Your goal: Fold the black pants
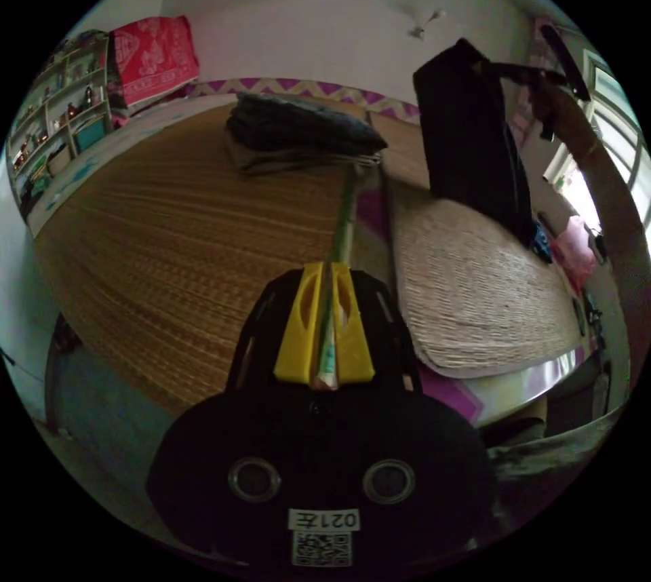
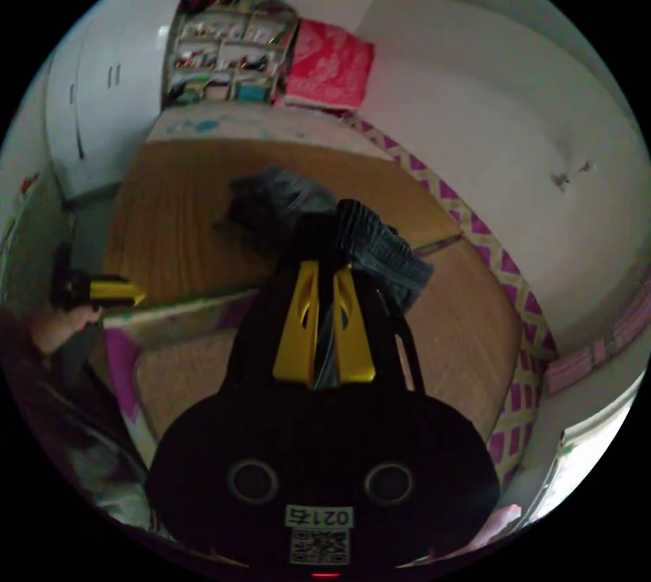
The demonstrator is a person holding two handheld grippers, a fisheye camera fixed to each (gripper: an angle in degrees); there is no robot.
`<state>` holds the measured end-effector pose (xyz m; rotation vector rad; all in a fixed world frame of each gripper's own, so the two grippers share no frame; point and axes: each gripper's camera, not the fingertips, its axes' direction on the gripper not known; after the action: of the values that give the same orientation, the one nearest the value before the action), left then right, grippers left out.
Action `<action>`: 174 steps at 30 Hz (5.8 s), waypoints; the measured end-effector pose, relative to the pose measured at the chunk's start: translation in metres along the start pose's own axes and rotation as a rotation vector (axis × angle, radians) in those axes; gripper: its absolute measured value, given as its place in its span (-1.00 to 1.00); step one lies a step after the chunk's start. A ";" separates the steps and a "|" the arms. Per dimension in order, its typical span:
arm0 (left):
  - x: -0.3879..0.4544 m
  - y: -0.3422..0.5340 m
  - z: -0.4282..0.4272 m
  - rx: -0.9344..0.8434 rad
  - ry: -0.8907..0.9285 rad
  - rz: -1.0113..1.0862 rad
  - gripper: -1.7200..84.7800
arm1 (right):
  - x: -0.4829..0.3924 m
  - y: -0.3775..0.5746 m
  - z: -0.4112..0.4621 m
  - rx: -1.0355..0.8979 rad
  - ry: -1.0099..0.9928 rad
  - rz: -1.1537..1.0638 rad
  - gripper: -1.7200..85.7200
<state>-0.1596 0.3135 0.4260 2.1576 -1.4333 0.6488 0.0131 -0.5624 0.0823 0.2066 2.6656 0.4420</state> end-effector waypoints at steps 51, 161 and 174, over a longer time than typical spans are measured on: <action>0.046 -0.044 0.116 -0.099 0.127 -0.094 -0.86 | 0.227 1.061 -0.046 0.249 -0.267 1.566 -0.88; 0.098 -0.209 0.237 -0.058 0.129 0.595 -0.78 | 0.209 0.817 -0.134 -0.308 0.092 0.280 -0.69; 0.092 -0.211 0.228 -0.183 0.250 0.791 -0.77 | 0.269 0.809 -0.139 -0.324 -0.166 0.183 -0.97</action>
<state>0.0975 0.1815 0.2792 1.2658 -2.0905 0.9604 -0.2284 0.2158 0.3704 0.3712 2.3810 0.8663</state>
